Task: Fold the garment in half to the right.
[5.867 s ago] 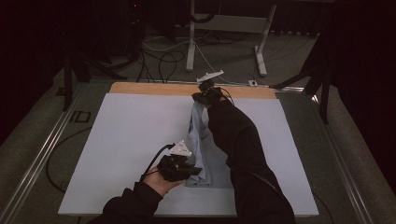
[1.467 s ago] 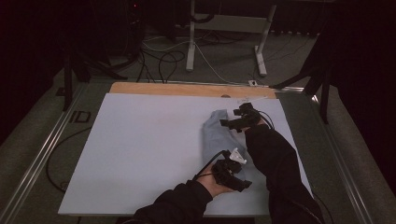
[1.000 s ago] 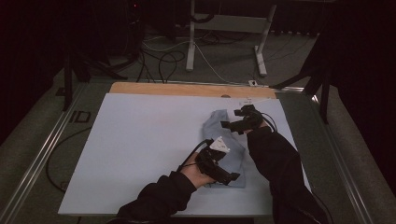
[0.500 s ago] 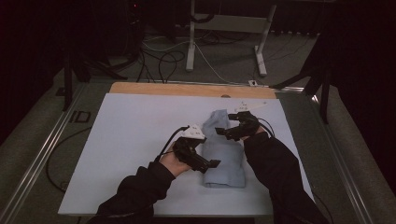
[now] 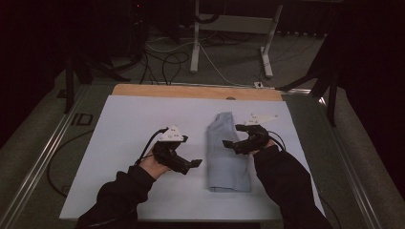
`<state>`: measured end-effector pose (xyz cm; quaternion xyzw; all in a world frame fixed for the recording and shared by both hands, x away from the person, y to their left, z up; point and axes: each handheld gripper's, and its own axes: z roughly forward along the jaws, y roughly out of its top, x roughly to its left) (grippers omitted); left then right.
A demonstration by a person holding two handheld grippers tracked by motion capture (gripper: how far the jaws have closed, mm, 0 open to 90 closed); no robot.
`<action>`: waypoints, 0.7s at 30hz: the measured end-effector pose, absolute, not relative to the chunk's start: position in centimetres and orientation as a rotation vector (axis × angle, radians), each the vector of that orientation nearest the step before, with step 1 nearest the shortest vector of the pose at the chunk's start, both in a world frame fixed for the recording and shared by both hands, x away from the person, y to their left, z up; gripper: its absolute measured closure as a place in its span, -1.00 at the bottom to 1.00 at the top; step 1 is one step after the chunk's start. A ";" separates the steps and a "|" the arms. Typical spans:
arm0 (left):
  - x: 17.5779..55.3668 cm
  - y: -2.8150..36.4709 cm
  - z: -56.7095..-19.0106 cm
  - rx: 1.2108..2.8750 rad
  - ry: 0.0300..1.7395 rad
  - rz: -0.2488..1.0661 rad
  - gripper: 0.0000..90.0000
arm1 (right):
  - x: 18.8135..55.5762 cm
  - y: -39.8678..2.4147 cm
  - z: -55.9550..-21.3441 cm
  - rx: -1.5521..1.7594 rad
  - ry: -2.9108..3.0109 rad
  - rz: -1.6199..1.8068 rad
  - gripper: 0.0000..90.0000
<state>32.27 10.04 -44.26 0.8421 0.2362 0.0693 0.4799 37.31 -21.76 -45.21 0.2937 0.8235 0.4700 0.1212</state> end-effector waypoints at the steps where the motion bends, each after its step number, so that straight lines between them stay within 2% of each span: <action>1: 32.2 10.5 -44.3 2.060 0.578 0.182 -1.00 | 37.2 -21.9 -45.3 0.855 2.405 1.368 -0.77; 21: 30.2 20.8 -47.2 2.047 0.757 0.276 -1.00 | 33.7 -26.1 -47.4 0.947 2.306 1.328 -0.77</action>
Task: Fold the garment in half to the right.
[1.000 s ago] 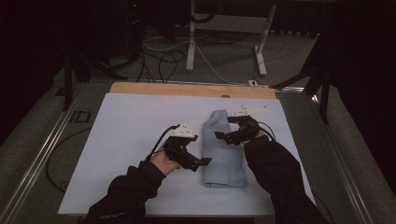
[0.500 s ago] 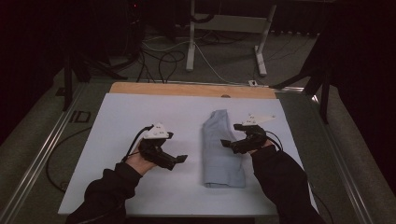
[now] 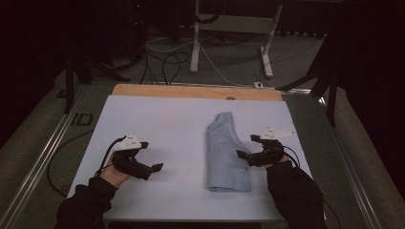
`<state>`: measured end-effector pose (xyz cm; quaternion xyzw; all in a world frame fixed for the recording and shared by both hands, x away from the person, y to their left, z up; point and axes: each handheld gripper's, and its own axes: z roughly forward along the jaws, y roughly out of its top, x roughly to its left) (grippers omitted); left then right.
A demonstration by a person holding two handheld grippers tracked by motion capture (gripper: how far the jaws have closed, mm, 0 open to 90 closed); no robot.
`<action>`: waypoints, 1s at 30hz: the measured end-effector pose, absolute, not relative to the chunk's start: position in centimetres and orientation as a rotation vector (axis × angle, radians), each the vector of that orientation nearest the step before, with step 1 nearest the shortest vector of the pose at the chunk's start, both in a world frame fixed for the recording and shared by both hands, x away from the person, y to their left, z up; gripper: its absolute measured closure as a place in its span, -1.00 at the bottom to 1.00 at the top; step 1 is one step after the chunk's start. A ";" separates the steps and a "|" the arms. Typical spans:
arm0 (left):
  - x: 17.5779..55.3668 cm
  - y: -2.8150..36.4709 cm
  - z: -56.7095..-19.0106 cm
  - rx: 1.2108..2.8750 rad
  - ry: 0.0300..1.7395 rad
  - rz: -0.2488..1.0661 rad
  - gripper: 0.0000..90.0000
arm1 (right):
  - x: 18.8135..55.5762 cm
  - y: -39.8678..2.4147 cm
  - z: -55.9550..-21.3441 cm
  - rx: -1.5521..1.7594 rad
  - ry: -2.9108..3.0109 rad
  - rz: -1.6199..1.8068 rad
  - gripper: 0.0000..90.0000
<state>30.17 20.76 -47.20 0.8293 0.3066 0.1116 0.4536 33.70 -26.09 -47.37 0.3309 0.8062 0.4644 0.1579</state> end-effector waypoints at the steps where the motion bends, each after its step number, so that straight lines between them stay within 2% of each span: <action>1: 30.0 21.3 -47.4 2.043 0.769 0.273 -1.00 | 33.5 -26.3 -47.5 0.965 2.302 1.329 -0.77; 12: 28.4 25.6 -49.3 1.996 0.876 0.302 -1.00 | 31.6 -28.4 -49.4 1.025 2.265 1.313 -0.77; 30: 25.3 28.1 -51.9 1.964 0.959 0.374 -1.00 | 28.4 -29.6 -52.0 1.140 2.193 1.346 -0.77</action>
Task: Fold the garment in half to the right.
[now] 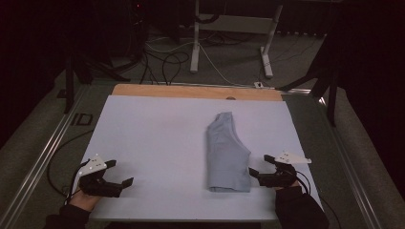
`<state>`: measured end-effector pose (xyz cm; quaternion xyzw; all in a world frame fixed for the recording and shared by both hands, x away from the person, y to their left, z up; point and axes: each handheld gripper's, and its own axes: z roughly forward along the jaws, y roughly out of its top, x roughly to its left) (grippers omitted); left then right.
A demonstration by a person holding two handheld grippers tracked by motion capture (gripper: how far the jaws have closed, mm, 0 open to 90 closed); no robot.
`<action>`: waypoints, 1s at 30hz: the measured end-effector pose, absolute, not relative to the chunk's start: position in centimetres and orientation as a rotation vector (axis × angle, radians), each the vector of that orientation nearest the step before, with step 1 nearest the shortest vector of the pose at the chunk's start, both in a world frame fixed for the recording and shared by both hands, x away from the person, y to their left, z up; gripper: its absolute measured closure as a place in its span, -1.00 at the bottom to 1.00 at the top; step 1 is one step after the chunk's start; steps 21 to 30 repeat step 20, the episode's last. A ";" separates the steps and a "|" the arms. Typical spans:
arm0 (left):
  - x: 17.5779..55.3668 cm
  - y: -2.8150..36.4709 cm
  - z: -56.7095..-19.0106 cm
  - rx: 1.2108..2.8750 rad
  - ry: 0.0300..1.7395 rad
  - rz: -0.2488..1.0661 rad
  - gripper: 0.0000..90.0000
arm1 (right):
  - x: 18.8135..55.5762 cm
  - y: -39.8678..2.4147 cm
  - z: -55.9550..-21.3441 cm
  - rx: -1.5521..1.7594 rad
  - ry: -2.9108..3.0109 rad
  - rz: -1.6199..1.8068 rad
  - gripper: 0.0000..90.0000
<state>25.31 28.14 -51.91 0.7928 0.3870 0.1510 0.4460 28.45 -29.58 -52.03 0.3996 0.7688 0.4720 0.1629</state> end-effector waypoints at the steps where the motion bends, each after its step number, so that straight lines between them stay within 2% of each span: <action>1: 25.2 28.1 -52.0 1.965 0.957 0.377 -1.00 | 28.4 -29.5 -52.2 1.139 2.189 1.339 -0.77; 13: 24.6 28.3 -51.8 1.922 0.940 0.425 -1.00 | 28.6 -29.8 -52.6 1.139 2.162 1.325 -0.77; 30: 24.8 28.4 -52.0 1.925 0.948 0.418 -1.00 | 28.4 -29.6 -52.3 1.122 2.166 1.309 -0.77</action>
